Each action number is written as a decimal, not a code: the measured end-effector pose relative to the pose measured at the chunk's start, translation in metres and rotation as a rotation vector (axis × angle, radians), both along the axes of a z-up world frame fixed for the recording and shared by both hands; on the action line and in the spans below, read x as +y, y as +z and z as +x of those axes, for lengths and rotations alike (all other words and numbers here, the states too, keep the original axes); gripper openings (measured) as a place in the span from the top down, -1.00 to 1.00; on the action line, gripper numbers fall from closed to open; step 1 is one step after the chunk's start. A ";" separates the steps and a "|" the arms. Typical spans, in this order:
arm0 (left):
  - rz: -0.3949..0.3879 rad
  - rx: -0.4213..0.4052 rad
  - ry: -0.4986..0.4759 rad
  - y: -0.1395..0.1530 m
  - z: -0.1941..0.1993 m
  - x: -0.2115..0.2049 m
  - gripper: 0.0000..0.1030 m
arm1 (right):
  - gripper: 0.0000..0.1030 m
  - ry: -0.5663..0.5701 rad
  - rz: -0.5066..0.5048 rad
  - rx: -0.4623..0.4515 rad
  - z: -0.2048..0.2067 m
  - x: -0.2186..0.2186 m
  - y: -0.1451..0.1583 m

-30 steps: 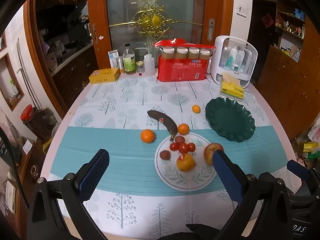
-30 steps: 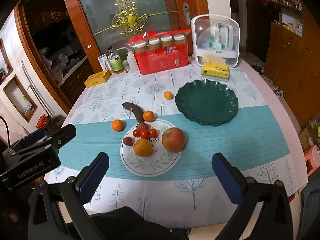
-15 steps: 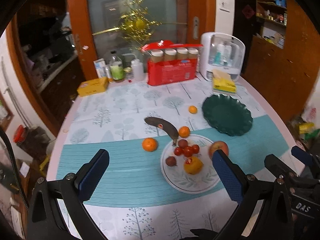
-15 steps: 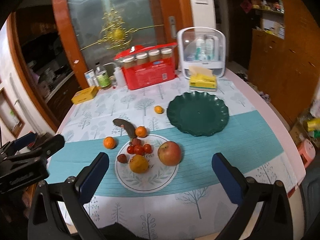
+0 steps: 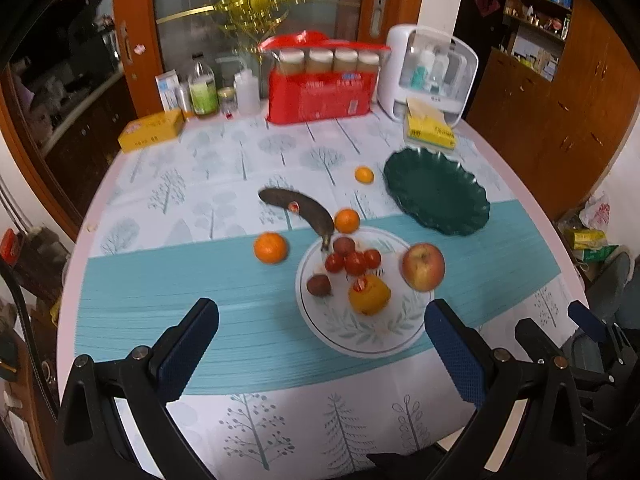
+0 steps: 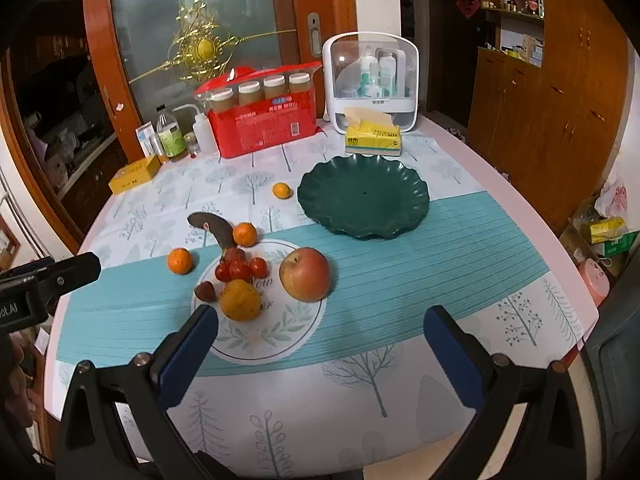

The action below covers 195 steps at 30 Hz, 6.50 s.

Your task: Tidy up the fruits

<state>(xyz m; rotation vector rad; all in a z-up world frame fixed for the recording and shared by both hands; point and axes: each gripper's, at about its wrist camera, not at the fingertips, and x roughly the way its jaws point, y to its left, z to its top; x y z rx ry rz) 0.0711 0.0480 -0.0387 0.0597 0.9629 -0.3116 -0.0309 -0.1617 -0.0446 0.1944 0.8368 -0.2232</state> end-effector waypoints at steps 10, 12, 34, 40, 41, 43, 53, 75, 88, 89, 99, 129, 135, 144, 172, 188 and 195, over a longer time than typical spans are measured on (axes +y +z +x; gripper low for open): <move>-0.009 0.194 0.009 -0.046 0.036 -0.028 -0.99 | -1.00 0.162 -0.112 -0.019 0.017 0.007 -0.024; -0.021 0.232 0.022 -0.056 0.045 -0.032 -0.98 | -1.00 0.207 -0.150 -0.024 0.024 0.008 -0.029; -0.120 0.663 0.270 -0.181 0.121 -0.068 -0.77 | -0.79 0.593 -0.139 0.082 0.115 -0.019 -0.113; -0.113 0.713 0.303 -0.198 0.126 -0.071 -0.76 | -0.73 0.656 -0.144 0.108 0.129 -0.015 -0.135; -0.115 0.722 0.306 -0.201 0.126 -0.071 -0.70 | -0.71 0.665 -0.145 0.109 0.130 -0.014 -0.138; -0.110 0.730 0.313 -0.204 0.126 -0.070 -0.65 | -0.67 0.682 -0.143 0.109 0.133 -0.011 -0.143; -0.115 0.708 0.289 -0.204 0.134 -0.082 -0.19 | -0.38 0.666 -0.186 0.076 0.141 -0.007 -0.156; -0.127 0.604 0.242 -0.161 0.097 -0.041 0.07 | -0.33 0.476 -0.032 0.167 0.119 0.003 -0.143; -0.045 0.452 0.101 -0.110 0.070 -0.039 0.07 | -0.33 0.251 0.015 0.152 0.064 -0.005 -0.124; -0.042 0.447 0.098 -0.108 0.069 -0.039 0.07 | -0.33 0.237 0.026 0.151 0.063 -0.012 -0.122; -0.053 0.381 0.107 -0.069 0.088 -0.075 0.07 | -0.33 0.147 0.098 0.173 0.077 -0.089 -0.112; -0.086 0.229 0.184 -0.065 0.177 -0.237 0.07 | -0.33 0.374 0.161 0.080 0.204 -0.236 -0.099; -0.116 0.283 0.167 -0.096 0.192 -0.253 0.07 | -0.33 0.403 0.195 0.120 0.215 -0.236 -0.117; -0.057 0.325 0.136 -0.128 0.207 -0.274 0.07 | -0.33 0.432 0.215 0.168 0.228 -0.233 -0.136; -0.091 0.188 0.223 -0.085 0.176 -0.241 -0.34 | -0.60 0.403 0.239 0.150 0.213 -0.229 -0.119; -0.098 0.182 0.424 -0.084 0.089 -0.160 -0.34 | -0.61 0.431 0.337 0.222 0.170 -0.212 -0.123; -0.086 0.184 0.489 -0.086 0.067 -0.118 -0.34 | -0.61 0.480 0.361 0.270 0.157 -0.184 -0.129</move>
